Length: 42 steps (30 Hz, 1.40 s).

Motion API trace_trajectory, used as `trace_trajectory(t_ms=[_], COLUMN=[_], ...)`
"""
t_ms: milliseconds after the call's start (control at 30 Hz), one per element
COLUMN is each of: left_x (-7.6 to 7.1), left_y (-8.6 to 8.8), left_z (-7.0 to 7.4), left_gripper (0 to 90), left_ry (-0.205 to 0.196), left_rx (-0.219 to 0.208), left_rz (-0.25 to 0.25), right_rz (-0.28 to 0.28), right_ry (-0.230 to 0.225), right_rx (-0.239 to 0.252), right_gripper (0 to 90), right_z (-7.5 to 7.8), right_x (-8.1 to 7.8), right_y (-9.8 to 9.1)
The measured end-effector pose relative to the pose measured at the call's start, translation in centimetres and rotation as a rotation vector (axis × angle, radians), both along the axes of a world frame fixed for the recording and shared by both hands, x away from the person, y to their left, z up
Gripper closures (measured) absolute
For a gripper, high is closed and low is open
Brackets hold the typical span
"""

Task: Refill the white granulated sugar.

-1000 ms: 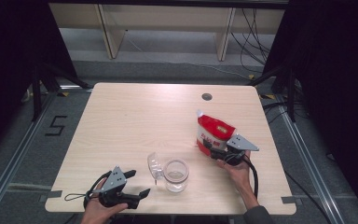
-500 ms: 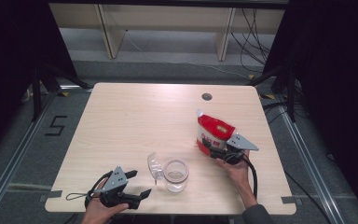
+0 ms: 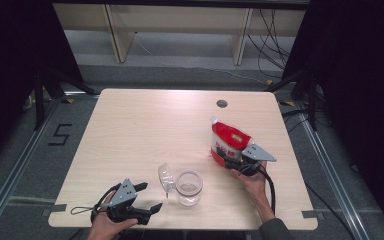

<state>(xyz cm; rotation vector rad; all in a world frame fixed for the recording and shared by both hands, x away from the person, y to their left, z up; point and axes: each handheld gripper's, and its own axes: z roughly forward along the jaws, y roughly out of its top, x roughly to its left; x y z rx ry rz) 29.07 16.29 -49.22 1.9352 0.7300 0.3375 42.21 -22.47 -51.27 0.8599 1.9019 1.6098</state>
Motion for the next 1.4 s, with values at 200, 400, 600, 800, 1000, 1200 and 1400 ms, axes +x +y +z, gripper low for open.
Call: trace_trajectory(t_ms=[200,400,600,800,1000,1200,1400], left_x=[0.1,0.1,0.1,0.3,0.3,0.2,0.1], left_y=[0.2,0.3,0.4,0.5,0.4,0.4,0.4], left_z=[0.0,0.0,0.1,0.0,0.0,0.0,0.1], left_gripper=[16.1,16.0,16.1,16.1,16.1,16.1,16.1], left_ry=[-0.006,-0.004,0.001,-0.006,-0.01,-0.009,-0.011], left_rx=[0.004,-0.008,-0.003,0.0,0.005,0.006,0.009], left_rz=[0.007,0.011,0.029,0.019,0.021,0.023,0.02], right_rz=[-0.057,-0.095,-0.114,-0.155,-0.14,-0.118,-0.111], right_ry=[-0.038,-0.057,-0.089,-0.17,-0.25,-0.274,-0.322], right_rx=[-0.083,-0.162,-0.284,-0.343,-0.424,-0.523,-0.654], right_gripper=[46.1,47.2,47.8,48.2,48.3,48.4,48.5], right_z=[0.7,1.5,2.6,4.7,6.8,7.1,7.0], right_x=[-0.6,-1.6,-3.2,-5.7,-9.4,-11.8,-13.2], right_y=[1.0,1.1,1.0,1.0,0.7,0.9,1.1])
